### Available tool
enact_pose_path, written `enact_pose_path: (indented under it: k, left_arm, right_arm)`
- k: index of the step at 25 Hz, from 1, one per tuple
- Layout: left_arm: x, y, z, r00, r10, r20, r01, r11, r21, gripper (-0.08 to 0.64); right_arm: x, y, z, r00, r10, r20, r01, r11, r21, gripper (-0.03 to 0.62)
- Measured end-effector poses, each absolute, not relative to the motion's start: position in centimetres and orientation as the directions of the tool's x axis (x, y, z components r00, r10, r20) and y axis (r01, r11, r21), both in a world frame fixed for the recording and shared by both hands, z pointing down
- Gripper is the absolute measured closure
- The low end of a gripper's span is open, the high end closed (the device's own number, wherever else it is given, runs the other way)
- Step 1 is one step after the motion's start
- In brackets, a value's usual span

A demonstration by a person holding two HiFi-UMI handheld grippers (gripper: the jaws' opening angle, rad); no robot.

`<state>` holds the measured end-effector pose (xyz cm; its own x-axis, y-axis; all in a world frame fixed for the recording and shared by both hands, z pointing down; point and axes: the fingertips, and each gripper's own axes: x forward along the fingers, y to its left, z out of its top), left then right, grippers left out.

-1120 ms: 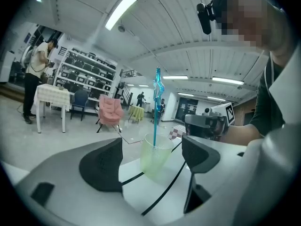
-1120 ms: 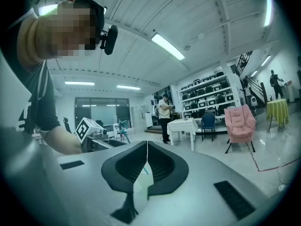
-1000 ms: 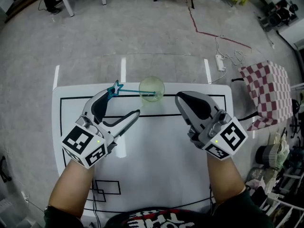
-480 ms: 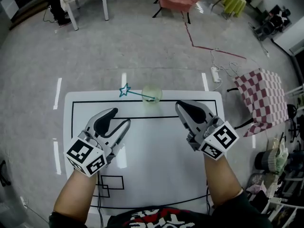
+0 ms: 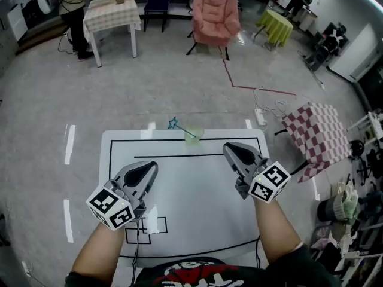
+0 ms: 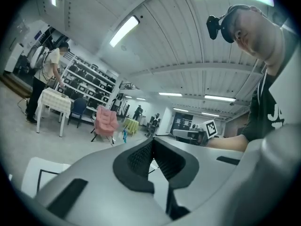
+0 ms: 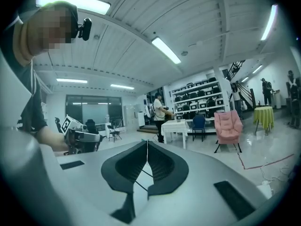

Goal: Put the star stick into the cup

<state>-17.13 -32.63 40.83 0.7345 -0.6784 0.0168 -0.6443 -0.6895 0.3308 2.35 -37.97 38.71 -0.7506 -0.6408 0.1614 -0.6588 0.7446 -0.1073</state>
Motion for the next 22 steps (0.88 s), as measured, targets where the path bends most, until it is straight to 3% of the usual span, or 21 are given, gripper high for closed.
enact_pose_path:
  k: [13,22]
  left_arm:
    - [-27.3,-23.0,32.5,0.757,-0.648,-0.081,-0.577,-0.723,0.38,0.551]
    - [-27.1,-17.2,29.9,0.748,-0.659,-0.075,-0.59,-0.713,0.38,0.552]
  right_arm:
    - [-0.7,-26.9,30.1,-0.644,-0.744,0.178,-0.762,0.644,-0.064,0.558]
    - [0.6,-21.7,27.2,-0.662,-0.734,0.153,-0.748,0.66,-0.07,0.558]
